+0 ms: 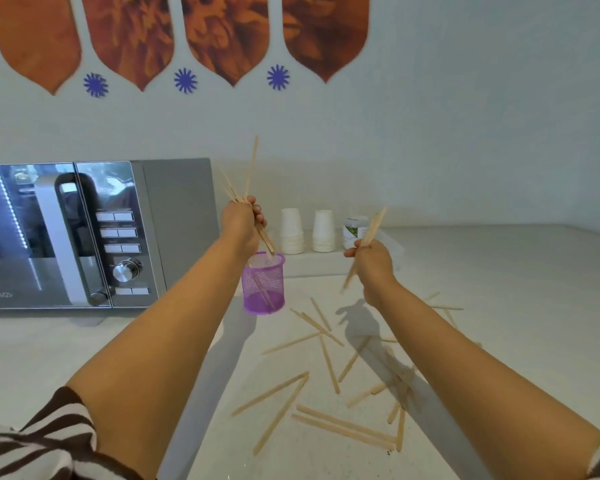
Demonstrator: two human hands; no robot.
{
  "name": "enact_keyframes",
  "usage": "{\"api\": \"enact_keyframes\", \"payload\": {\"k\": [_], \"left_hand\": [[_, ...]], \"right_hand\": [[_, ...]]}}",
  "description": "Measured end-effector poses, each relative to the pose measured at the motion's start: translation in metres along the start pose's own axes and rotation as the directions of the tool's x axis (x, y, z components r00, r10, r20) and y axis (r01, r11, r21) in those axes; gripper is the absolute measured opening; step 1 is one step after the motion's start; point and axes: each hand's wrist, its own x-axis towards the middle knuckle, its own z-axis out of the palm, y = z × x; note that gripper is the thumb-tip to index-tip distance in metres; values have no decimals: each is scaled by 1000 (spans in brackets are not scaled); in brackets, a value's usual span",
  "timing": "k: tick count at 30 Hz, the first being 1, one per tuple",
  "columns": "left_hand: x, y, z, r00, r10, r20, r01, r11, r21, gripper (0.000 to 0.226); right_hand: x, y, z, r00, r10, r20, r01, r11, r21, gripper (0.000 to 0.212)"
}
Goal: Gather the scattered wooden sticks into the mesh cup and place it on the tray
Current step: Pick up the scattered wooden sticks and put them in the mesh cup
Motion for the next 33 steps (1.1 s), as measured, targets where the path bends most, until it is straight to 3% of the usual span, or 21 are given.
{"api": "enact_keyframes", "payload": {"k": [6, 10, 14, 17, 24, 33], "left_hand": [[37, 1, -5, 992, 120, 46, -125, 983, 132, 33], [51, -17, -12, 991, 89, 99, -110, 966, 233, 33], [56, -34, -25, 989, -6, 147, -40, 951, 305, 25], [57, -35, -28, 986, -38, 160, -23, 931, 364, 20], [56, -37, -32, 988, 15, 151, -78, 904, 420, 23], [54, -38, -34, 978, 107, 180, -188, 826, 531, 21]], "right_hand": [[14, -35, 73, 968, -211, 137, 228, 965, -129, 18], [20, -39, 109, 950, -189, 249, 258, 924, -282, 24], [26, -29, 128, 934, -150, 324, 313, 779, -543, 22], [27, -25, 133, 928, -145, 344, 344, 692, -635, 24], [28, -19, 133, 927, -159, 340, 361, 631, -687, 15], [32, -21, 127, 929, -153, 338, 339, 719, -606, 30]]}}
